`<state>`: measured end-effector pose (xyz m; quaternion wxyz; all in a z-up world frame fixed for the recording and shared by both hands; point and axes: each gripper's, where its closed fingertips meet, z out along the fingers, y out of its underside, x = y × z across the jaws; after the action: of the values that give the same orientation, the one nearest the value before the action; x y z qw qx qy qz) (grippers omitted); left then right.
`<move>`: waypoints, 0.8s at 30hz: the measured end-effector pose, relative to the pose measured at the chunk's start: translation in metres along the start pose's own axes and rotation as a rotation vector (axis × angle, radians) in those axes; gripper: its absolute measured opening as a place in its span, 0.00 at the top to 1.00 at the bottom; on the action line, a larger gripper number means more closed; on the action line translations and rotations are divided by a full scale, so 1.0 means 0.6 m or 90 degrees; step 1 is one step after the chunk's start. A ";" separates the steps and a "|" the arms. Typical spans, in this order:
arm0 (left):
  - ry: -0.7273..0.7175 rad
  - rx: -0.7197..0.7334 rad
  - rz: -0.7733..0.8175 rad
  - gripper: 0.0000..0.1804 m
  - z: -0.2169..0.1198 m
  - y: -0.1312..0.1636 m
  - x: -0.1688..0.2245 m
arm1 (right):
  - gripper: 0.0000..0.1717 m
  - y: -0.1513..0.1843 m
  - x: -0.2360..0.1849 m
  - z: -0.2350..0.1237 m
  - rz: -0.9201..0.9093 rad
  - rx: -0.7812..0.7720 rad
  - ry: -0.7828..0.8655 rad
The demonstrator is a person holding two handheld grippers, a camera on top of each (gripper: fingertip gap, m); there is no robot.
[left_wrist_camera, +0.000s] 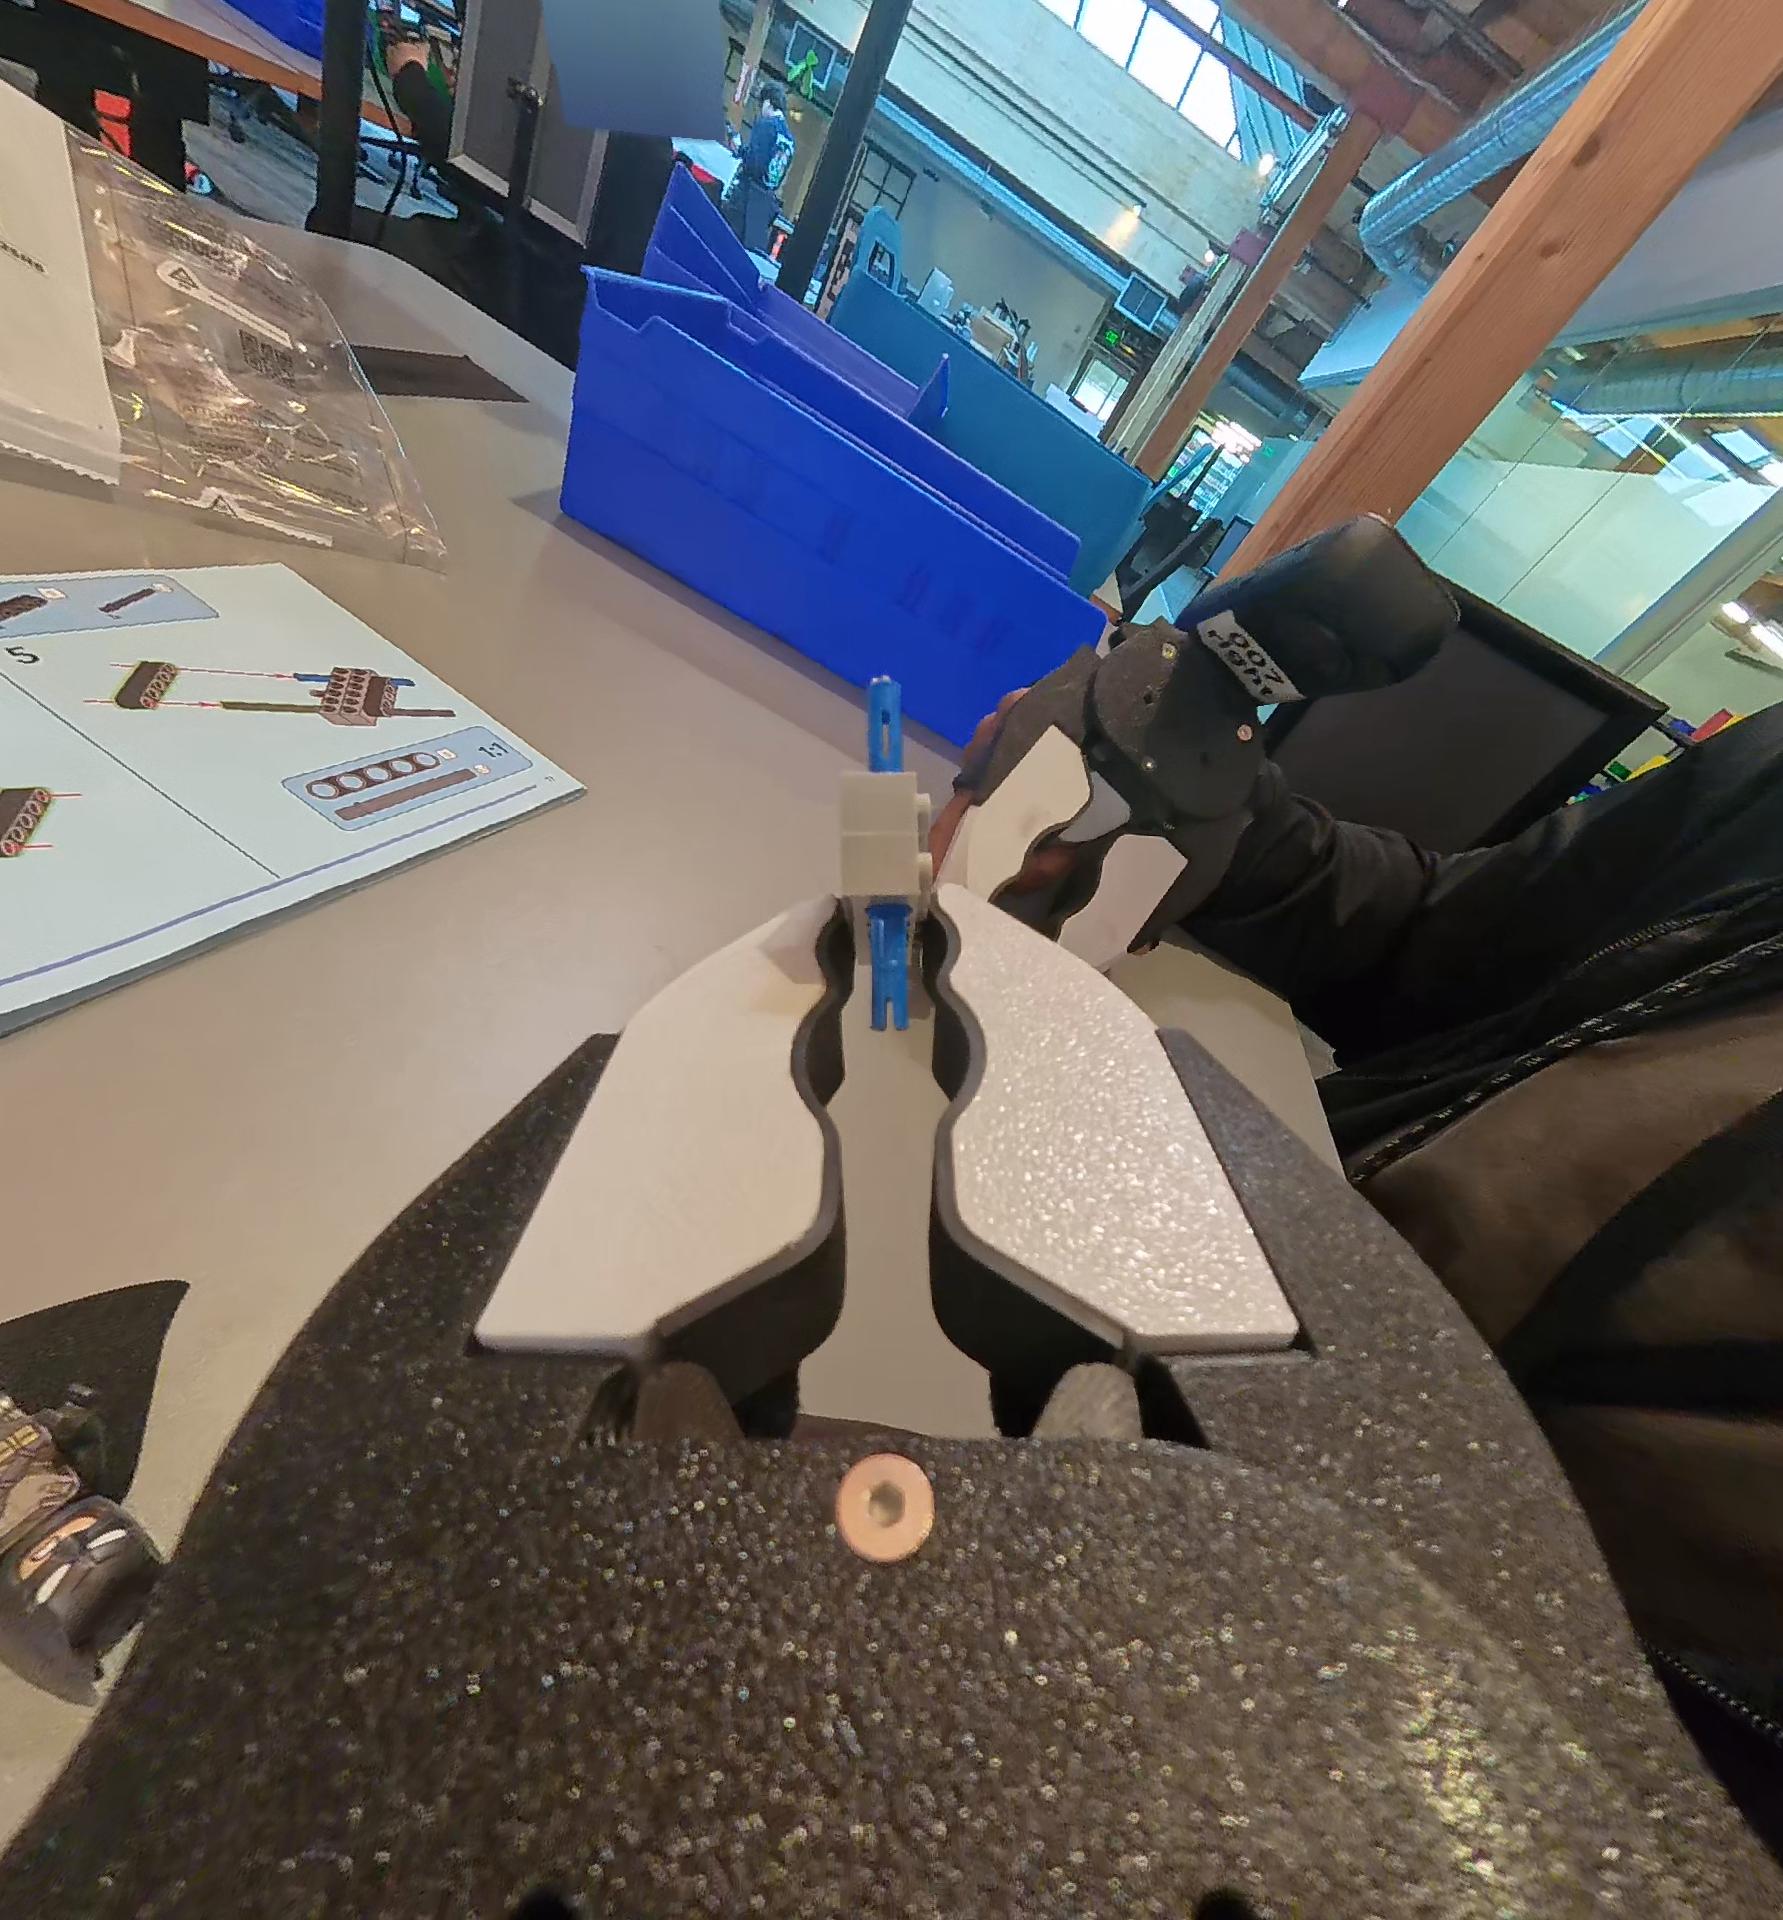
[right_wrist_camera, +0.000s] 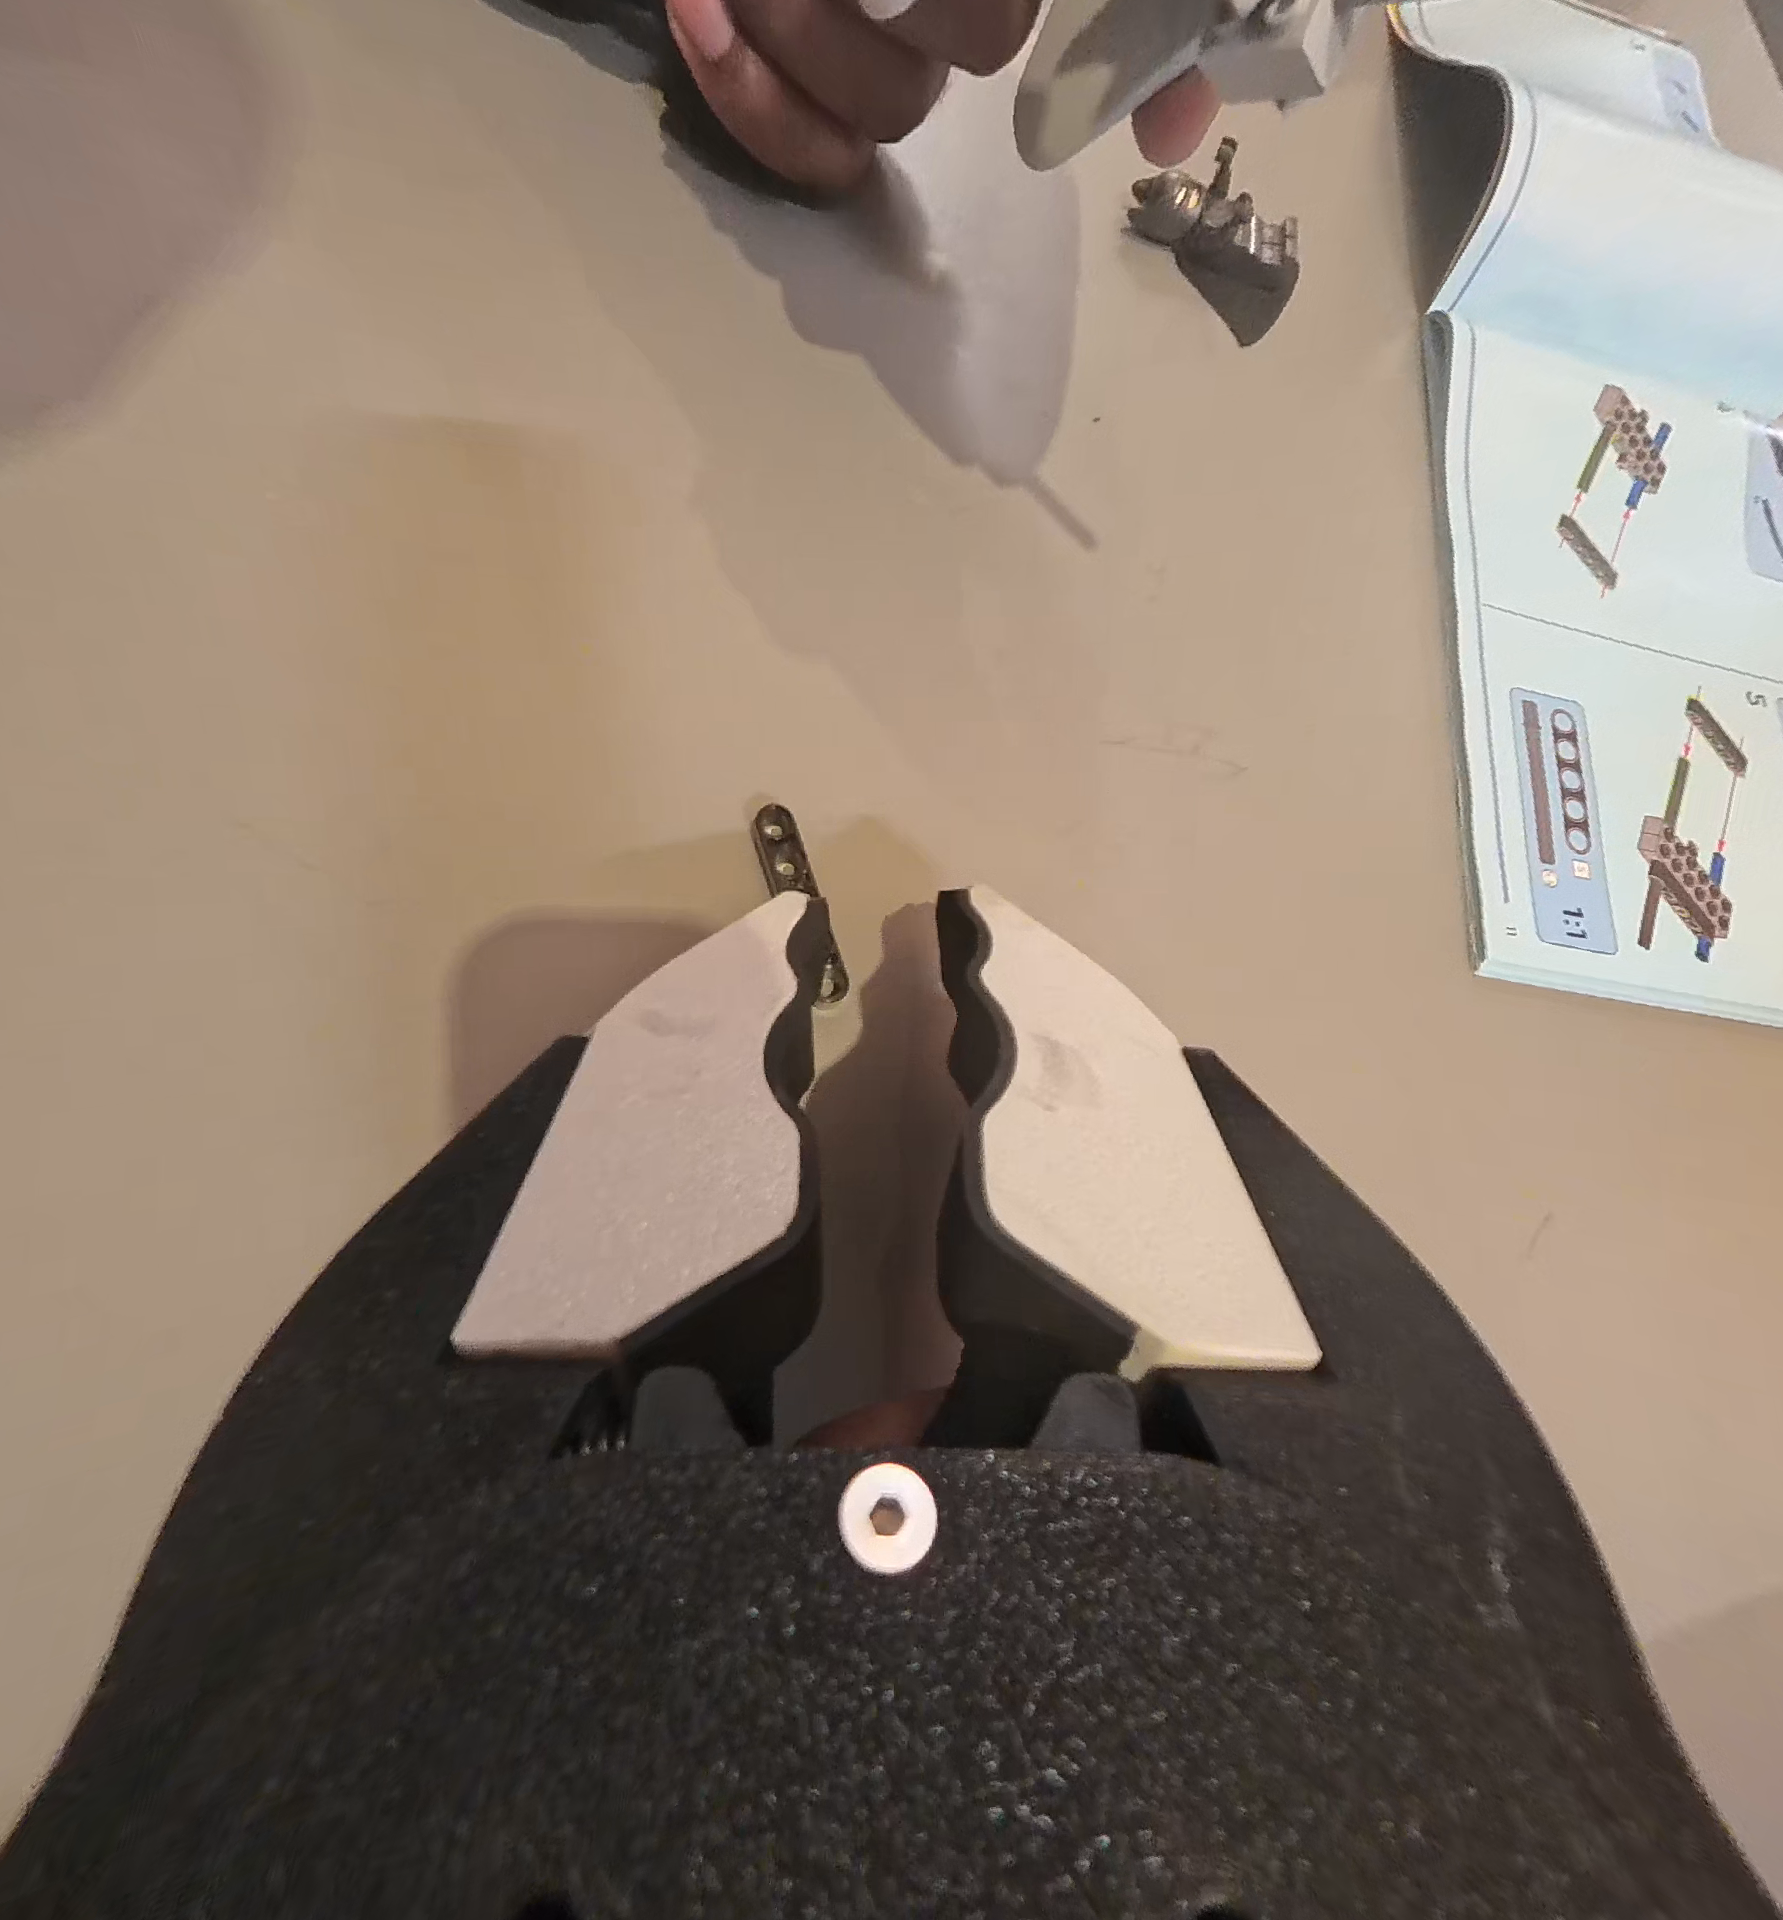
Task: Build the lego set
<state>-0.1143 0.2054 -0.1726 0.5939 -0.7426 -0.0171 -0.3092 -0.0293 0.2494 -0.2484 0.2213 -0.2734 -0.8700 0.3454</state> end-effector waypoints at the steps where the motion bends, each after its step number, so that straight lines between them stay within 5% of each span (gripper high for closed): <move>1: 0.000 -0.001 0.001 0.93 0.000 0.000 0.000 | 0.87 0.000 0.001 0.000 0.002 0.001 0.001; 24: 0.022 -0.007 -0.003 0.93 0.001 0.002 0.007 | 0.96 0.003 -0.015 0.018 0.053 -0.050 -0.027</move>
<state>-0.1101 0.2044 -0.1720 0.5893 -0.7403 -0.0074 -0.3234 -0.0285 0.2395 -0.2585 0.1769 -0.3106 -0.8753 0.3258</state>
